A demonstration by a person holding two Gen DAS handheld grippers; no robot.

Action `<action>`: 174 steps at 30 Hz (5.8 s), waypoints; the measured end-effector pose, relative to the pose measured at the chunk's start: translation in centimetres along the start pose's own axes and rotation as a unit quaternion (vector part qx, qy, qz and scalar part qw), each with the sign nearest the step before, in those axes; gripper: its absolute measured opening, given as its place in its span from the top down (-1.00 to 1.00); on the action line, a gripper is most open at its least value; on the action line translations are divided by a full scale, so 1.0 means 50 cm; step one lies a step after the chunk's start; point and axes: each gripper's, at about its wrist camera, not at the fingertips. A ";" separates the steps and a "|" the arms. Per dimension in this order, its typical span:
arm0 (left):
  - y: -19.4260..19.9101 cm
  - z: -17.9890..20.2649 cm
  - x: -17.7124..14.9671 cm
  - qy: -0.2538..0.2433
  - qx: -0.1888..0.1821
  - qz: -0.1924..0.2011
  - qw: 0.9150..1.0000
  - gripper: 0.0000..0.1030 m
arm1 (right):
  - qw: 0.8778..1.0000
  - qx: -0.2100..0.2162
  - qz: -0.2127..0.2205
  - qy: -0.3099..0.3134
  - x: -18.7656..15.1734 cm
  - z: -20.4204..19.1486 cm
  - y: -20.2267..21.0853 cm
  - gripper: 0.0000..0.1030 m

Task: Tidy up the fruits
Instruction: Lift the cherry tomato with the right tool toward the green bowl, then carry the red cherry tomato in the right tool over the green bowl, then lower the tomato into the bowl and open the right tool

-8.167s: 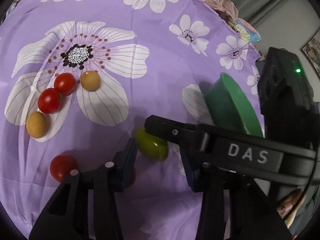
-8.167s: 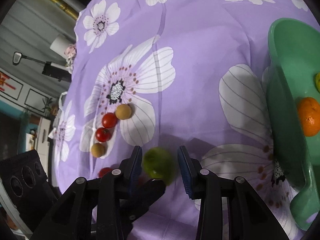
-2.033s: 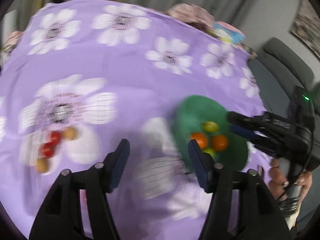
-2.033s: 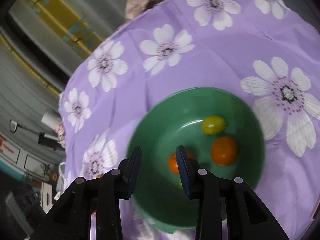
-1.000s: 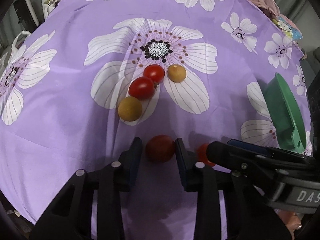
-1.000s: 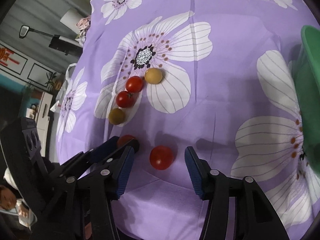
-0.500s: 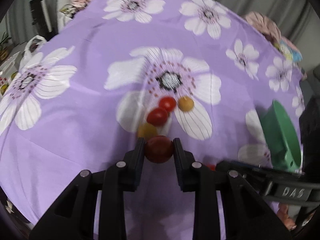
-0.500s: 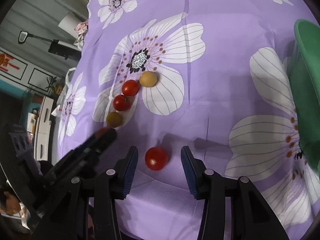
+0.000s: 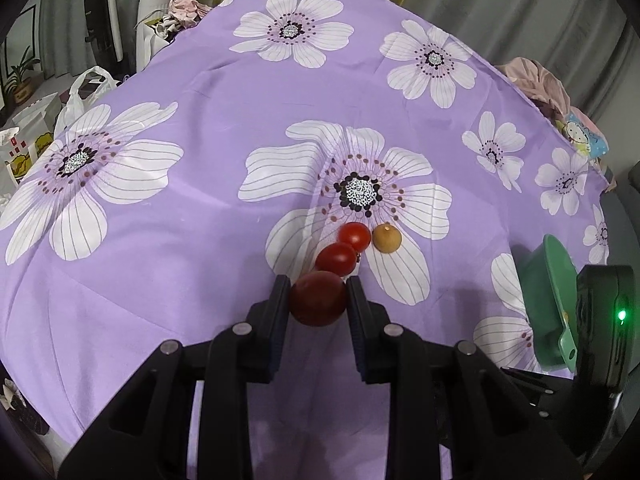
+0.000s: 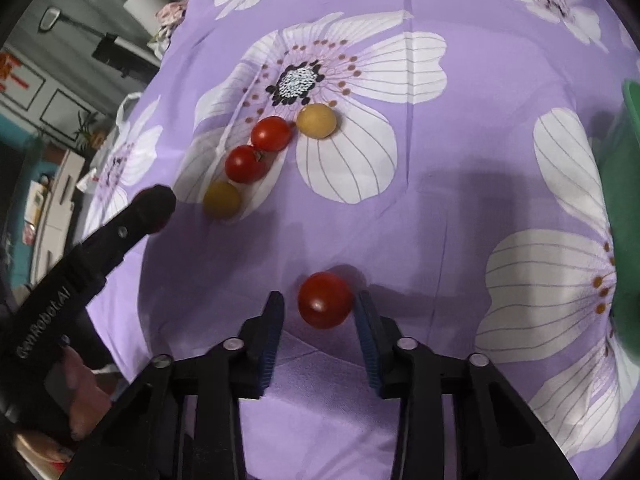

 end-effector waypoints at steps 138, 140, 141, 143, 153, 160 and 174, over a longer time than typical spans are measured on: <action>-0.047 0.516 0.025 -0.168 -0.244 0.022 0.955 0.46 | 0.919 -0.011 0.268 -0.287 -0.001 0.414 0.315 0.43; -0.049 0.518 0.023 -0.169 -0.245 0.018 0.955 0.46 | 0.920 -0.011 0.264 -0.288 -0.001 0.415 0.311 0.43; -0.051 0.520 0.022 -0.170 -0.244 0.016 0.954 0.46 | 0.921 -0.012 0.263 -0.289 -0.001 0.416 0.311 0.43; -0.053 0.522 0.020 -0.172 -0.243 0.013 0.955 0.46 | 0.920 -0.012 0.261 -0.290 0.000 0.418 0.310 0.43; -0.070 0.528 0.015 -0.176 -0.235 -0.007 0.956 0.46 | 0.925 -0.014 0.242 -0.291 0.002 0.420 0.297 0.43; -0.083 0.531 0.011 -0.177 -0.232 -0.022 0.956 0.46 | 0.929 -0.014 0.227 -0.292 0.006 0.421 0.284 0.43; -0.094 0.531 0.009 -0.175 -0.221 -0.031 0.959 0.46 | 0.933 -0.016 0.204 -0.296 0.011 0.427 0.266 0.43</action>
Point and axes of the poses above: each gripper's, at about its wrist camera, not at the fingertips, and y roughly against the way its jaws point, z to its right, x to its top, and after that the axes turned 10 degrees about -y, right-handed
